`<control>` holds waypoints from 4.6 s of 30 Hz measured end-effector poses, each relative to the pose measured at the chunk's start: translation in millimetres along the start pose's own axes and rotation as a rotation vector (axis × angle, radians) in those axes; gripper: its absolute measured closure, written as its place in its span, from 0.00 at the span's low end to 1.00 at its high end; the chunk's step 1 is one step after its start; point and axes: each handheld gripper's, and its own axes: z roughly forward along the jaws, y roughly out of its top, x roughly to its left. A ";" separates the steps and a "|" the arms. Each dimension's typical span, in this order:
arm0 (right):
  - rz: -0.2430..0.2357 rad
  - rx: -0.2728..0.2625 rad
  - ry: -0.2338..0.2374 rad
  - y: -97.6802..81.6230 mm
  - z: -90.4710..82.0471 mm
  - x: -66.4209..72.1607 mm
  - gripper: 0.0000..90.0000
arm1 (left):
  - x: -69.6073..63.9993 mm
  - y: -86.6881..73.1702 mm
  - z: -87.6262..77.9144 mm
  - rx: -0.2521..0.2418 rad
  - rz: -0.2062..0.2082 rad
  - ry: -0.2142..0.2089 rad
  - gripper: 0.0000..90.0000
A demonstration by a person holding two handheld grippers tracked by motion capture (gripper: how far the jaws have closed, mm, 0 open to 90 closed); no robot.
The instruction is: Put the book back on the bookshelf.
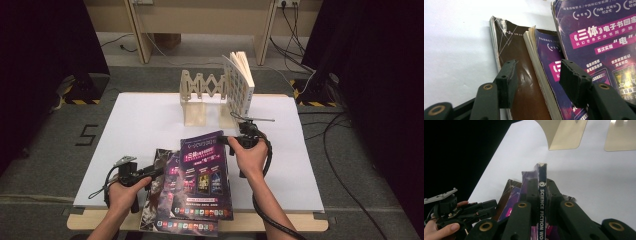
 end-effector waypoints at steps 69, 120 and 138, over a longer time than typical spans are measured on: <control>-0.024 -0.053 -0.009 15.1 -18.8 6.8 0.94 | 1.9 1.1 -2.6 -0.006 -0.021 0.003 0.53; -0.054 -0.168 -0.066 40.1 -44.0 8.9 0.94 | 2.4 1.2 -2.2 -0.010 -0.015 0.007 0.54; -0.075 -0.223 -0.107 50.9 -55.5 10.5 0.94 | 2.1 1.9 -1.5 -0.009 -0.011 0.008 0.54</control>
